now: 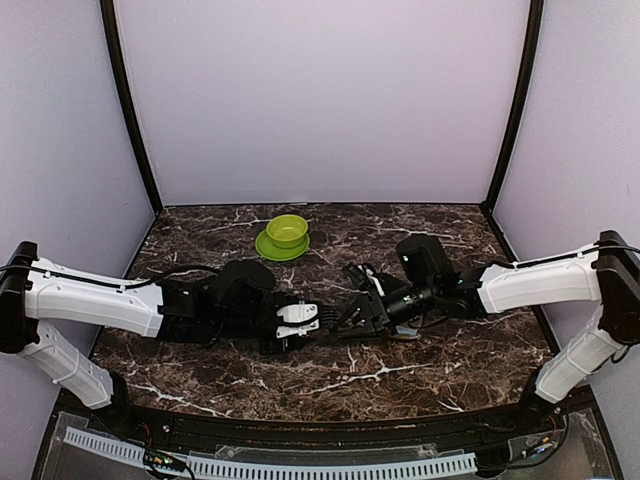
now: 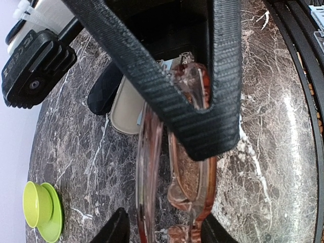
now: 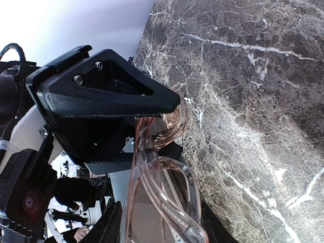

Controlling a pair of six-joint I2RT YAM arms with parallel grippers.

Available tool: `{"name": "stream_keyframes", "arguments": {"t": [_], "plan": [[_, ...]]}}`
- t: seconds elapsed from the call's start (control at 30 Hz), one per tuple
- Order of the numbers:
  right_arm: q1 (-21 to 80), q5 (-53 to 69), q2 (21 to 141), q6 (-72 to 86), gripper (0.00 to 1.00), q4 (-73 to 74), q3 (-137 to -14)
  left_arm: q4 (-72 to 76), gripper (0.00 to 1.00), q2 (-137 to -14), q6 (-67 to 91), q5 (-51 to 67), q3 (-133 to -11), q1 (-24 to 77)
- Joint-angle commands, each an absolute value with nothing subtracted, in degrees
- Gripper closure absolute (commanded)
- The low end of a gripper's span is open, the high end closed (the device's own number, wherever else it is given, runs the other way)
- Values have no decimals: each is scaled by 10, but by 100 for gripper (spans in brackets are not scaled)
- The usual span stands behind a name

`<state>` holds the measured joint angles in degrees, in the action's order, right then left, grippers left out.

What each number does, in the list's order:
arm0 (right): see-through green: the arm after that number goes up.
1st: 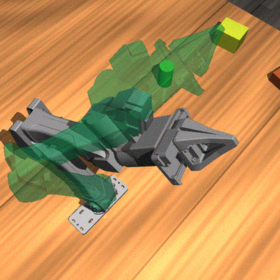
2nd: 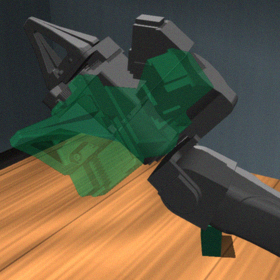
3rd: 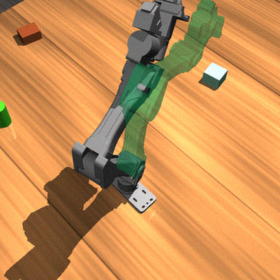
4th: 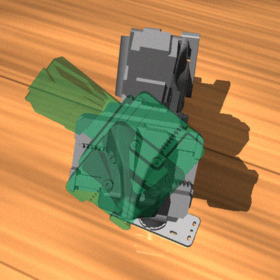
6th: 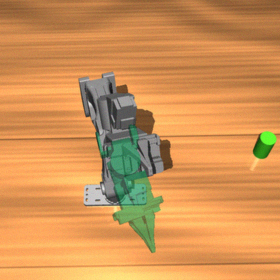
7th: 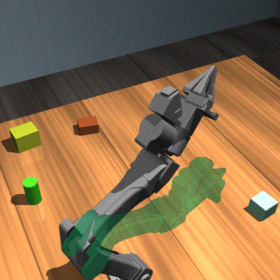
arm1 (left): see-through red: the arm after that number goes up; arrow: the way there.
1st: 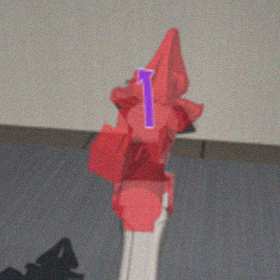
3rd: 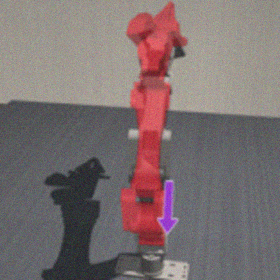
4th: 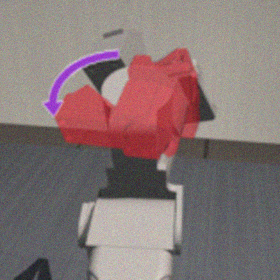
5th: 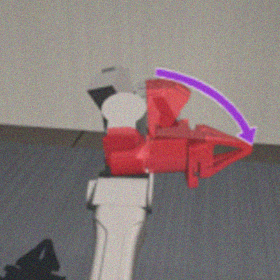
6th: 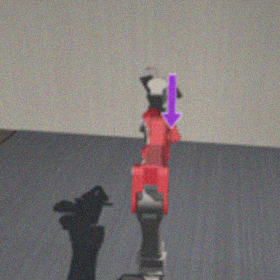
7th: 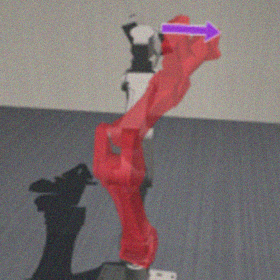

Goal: Organize the sunglasses
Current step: Pass from the right arm to the left, then pass from the left arm to the right

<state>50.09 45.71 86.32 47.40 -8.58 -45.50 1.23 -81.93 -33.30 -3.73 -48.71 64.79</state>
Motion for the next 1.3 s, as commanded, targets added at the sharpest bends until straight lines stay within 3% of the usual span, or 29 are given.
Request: {"name": "stream_keyframes", "arguments": {"t": [0.0, 0.33, 0.67, 0.93, 1.27], "plan": [[497, 468, 868, 478, 72, -117, -447, 21, 57, -811, -331, -39, -486, 650], [497, 465, 869, 478, 63, -118, -446, 12, 73, -808, -324, -39, -488, 650], [497, 441, 855, 438, 29, -75, -450, -5, 74, -785, -308, -41, -480, 650], [497, 362, 789, 321, 25, 18, -465, -58, 72, -781, -239, 6, -493, 639], [534, 224, 700, 137, 22, 97, -473, -199, 73, -801, -114, 195, -573, 564]]}}
